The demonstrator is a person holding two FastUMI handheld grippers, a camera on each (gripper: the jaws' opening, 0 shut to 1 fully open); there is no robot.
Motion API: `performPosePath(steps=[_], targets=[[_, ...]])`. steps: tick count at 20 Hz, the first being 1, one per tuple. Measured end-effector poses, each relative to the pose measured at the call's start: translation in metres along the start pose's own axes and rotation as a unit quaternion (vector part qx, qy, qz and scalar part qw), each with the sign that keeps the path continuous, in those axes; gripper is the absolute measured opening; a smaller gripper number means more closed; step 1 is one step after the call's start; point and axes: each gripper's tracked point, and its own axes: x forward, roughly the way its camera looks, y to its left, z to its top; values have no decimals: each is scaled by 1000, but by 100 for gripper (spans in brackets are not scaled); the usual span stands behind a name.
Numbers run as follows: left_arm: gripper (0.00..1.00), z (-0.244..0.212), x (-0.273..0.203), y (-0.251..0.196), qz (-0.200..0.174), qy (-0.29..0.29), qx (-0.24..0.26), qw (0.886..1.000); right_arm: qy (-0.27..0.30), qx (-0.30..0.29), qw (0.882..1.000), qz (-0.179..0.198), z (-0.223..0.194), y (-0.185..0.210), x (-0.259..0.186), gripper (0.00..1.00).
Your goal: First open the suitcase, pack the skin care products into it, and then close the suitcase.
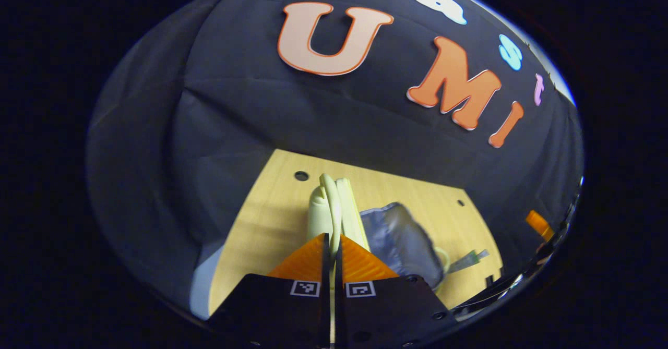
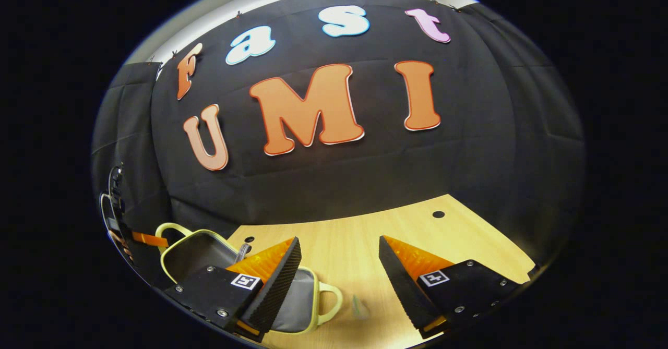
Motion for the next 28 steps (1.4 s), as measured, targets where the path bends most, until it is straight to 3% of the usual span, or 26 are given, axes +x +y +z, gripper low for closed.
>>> performPosePath(steps=[8,15,18,22,26,28], targets=[[4,-69,53,86,52,59,-24,997,23,-36,999,0,-9,15,15,95],[4,-136,92,132,90,101,-61,989,39,-62,997,-14,-19,8,20,95],[11,-157,101,149,119,127,-56,983,46,-69,996,-16,-22,5,21,95],[27,-145,95,157,161,109,-26,981,43,-78,996,-27,-23,-2,19,95],[100,-99,71,145,196,47,15,979,39,-76,996,-39,-21,-15,16,95],[98,-71,56,128,207,6,16,978,33,-77,996,-44,-18,-23,16,95]])
